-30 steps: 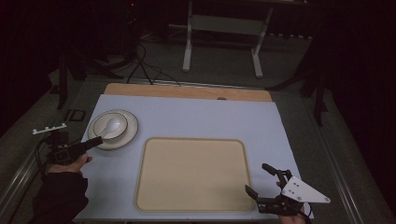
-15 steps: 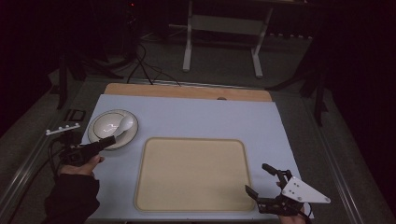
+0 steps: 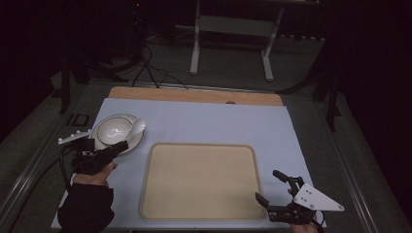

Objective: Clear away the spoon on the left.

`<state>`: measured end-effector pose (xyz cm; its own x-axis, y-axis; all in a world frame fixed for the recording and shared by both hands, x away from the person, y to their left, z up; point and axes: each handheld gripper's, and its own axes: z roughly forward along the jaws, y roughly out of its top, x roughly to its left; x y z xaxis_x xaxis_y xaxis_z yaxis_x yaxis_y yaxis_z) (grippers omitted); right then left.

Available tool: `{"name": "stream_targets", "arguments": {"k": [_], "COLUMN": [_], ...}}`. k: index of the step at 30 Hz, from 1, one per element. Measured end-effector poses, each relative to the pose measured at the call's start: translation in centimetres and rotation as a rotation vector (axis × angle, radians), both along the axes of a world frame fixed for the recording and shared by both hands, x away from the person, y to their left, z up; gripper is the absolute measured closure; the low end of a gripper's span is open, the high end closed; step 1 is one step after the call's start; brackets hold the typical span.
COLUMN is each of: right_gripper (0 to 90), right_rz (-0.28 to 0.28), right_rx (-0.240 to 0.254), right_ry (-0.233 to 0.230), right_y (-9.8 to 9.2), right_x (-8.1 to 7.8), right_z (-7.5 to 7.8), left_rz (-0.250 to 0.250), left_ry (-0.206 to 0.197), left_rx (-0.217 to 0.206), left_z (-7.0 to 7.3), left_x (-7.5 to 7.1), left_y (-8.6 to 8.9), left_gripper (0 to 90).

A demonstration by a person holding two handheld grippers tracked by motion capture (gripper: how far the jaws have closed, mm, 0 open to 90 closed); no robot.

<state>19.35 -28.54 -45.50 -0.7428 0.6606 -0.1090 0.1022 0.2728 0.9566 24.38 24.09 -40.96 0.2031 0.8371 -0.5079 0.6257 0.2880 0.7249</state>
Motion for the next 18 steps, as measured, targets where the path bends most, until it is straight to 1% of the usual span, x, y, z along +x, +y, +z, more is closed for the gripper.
{"name": "stream_targets", "arguments": {"k": [2, 4, 6, 8, 10, 12, 14, 15, 18], "right_gripper": [13.2, 13.2, 13.2, 13.2, 13.2, 13.2, 13.2, 13.2, 13.2], "right_rz": [-0.001, -0.002, -0.001, 0.001, 0.0, -0.002, -0.002, -0.002, -0.004], "right_rx": [0.002, 0.002, 0.0, 0.002, 0.005, 0.005, 0.004, 0.003, 0.0], "right_ry": [0.002, 0.002, 0.0, -0.004, -0.004, -0.005, -0.006, -0.006, -0.004], "right_y": [0.0, 0.0, 0.0, 0.0, 0.0, 0.0, 0.0, 0.0, 0.0], "right_x": [0.0, 0.0, 0.0, 0.0, 0.0, 0.0, 0.0, 0.0, 0.0], "right_z": [0.0, 0.0, 0.0, 0.0, 0.0, 0.0, 0.0, 0.0, 0.0], "left_rz": [-0.012, -0.008, -0.006, -0.016, -0.014, -0.017, -0.015, -0.017, -0.019], "left_ry": [-0.007, -0.014, -0.012, -0.009, -0.01, -0.009, -0.014, -0.017, -0.023], "left_rx": [0.002, 0.006, 0.008, 0.006, 0.022, 0.016, 0.032, 0.029, 0.047], "left_z": [0.2, 0.4, 0.6, 0.7, 0.7, 0.7, 0.7, 0.7, 0.6], "left_x": [-0.2, -0.4, -0.5, -0.6, -0.8, -0.9, -1.0, -1.1, -1.2], "left_y": [-0.2, -0.5, -0.6, -0.9, -1.2, -1.5, -1.9, -2.1, -2.7], "left_gripper": [85.3, 85.3, 85.3, 85.3, 85.3, 85.3, 85.3, 85.3, 85.3]}}
